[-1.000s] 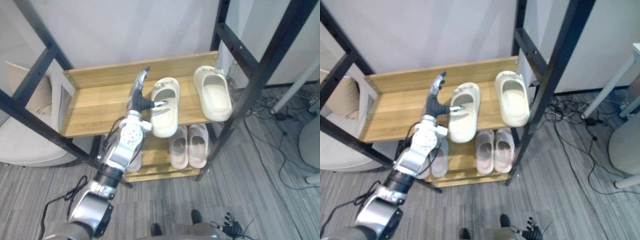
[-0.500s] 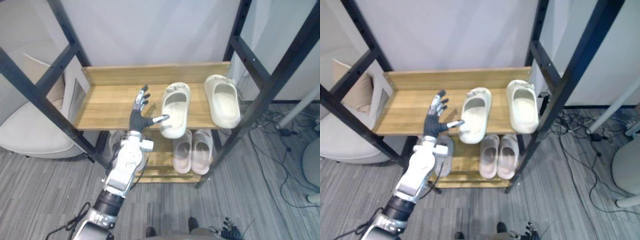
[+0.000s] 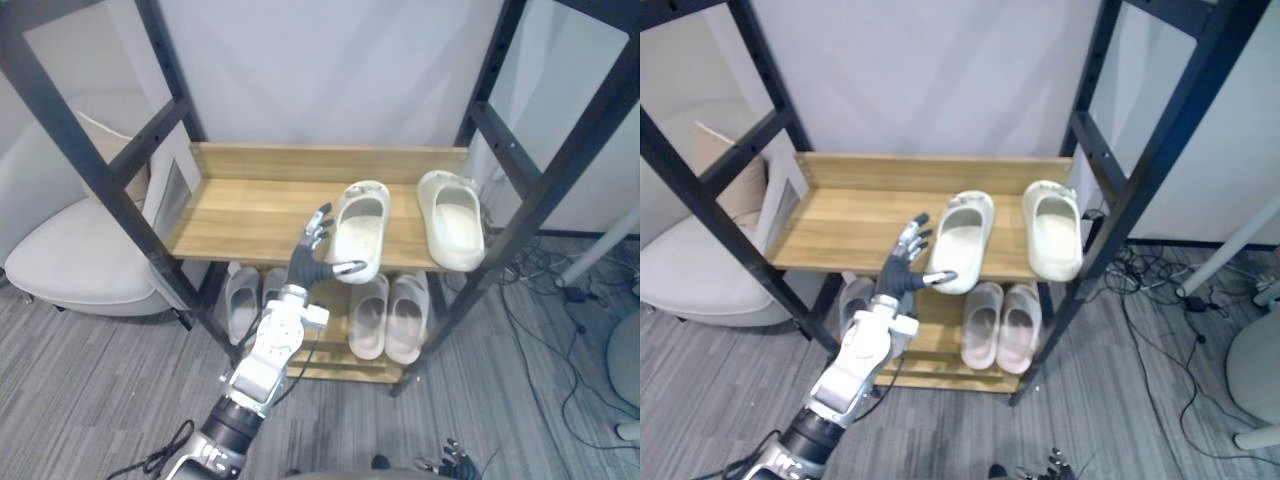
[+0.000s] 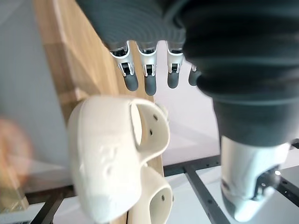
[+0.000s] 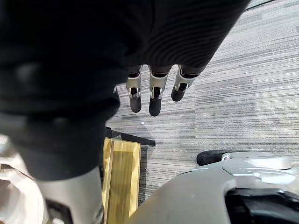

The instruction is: Organize the slippers on the shoe rack

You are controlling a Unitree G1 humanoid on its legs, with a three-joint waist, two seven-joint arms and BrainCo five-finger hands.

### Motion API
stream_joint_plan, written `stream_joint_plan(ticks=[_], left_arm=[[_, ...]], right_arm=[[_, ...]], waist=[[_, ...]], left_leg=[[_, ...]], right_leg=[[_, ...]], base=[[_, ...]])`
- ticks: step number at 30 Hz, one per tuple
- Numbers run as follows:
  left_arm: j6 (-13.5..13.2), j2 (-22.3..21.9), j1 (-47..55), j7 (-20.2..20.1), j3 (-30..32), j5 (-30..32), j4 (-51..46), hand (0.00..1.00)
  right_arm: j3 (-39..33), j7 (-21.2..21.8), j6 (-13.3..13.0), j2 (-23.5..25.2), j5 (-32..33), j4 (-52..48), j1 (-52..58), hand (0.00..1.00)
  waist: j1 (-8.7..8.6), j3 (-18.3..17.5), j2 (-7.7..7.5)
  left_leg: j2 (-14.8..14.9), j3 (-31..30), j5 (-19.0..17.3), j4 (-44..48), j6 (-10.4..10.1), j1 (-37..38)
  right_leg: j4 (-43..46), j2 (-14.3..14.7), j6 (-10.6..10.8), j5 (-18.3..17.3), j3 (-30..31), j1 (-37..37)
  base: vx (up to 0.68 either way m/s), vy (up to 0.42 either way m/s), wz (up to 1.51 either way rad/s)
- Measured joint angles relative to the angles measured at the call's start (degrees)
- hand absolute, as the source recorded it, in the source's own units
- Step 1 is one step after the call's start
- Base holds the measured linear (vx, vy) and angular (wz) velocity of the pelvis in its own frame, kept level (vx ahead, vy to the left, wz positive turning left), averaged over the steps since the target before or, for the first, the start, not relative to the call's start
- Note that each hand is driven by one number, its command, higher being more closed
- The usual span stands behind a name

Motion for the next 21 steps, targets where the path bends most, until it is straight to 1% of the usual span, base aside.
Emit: stream_joint_plan(ticks=[3, 8, 14, 17, 21], left_arm=[[0.18, -0.45, -0.96, 0.09, -0.82, 0.0, 1.44, 0.0], [0.39, -1.56, -3.9, 0.28, -1.3, 0.01, 4.89, 0.0], [0.5, -2.04, -6.66, 0.44, -3.37, 0.03, 7.78, 0.0], [0.62, -3.19, -8.09, 0.5, -3.47, 0.02, 9.64, 0.0], [0.97, -4.25, -9.69, 1.59, -3.75, 0.02, 11.26, 0.0]], right_arm=[[0.13, -0.12, 0.0, 0.08, 0.0, 0.0, 0.22, 0.0], [0.11, -0.24, -0.01, 0.12, 0.01, 0.0, 0.34, 0.0], [0.05, -0.68, -0.02, 0.31, 0.04, -0.26, 0.6, 0.0], [0.05, -0.69, -0.05, 0.36, 0.26, -0.44, 0.79, 0.0], [0.04, -0.73, -0.05, 0.49, 0.57, -0.7, 0.94, 0.0]], waist=[[-0.03, -0.2, -0.31], [-0.06, -0.24, -0.37], [-0.16, -0.27, -0.46], [-0.21, -0.24, -0.51], [-0.41, -0.17, -0.65]], left_leg=[[0.06, 0.06, 0.03, 0.0, -0.04, 0.04], [0.2, 0.34, 0.04, 0.0, -0.09, 0.15], [0.72, 0.72, 0.01, -0.01, -0.49, 0.29], [0.95, 1.33, -0.1, -0.01, -0.66, 0.44], [1.33, 2.22, -0.33, -0.02, -1.0, 0.56]], right_leg=[[0.0, 0.06, 0.0, 0.0, 0.02, 0.0], [-0.01, 0.18, -0.01, 0.01, 0.31, -0.02], [-0.01, 0.59, -0.03, 0.02, 0.62, -0.05], [-0.01, 0.68, -0.09, 0.02, 1.02, -0.11], [-0.01, 1.08, -0.25, -0.02, 1.88, -0.4]], base=[[0.0, 0.0, 0.0], [-0.01, -0.003, -0.01], [-0.02, -0.022, -0.03], [-0.02, -0.021, -0.08], [-0.01, -0.024, -0.11]])
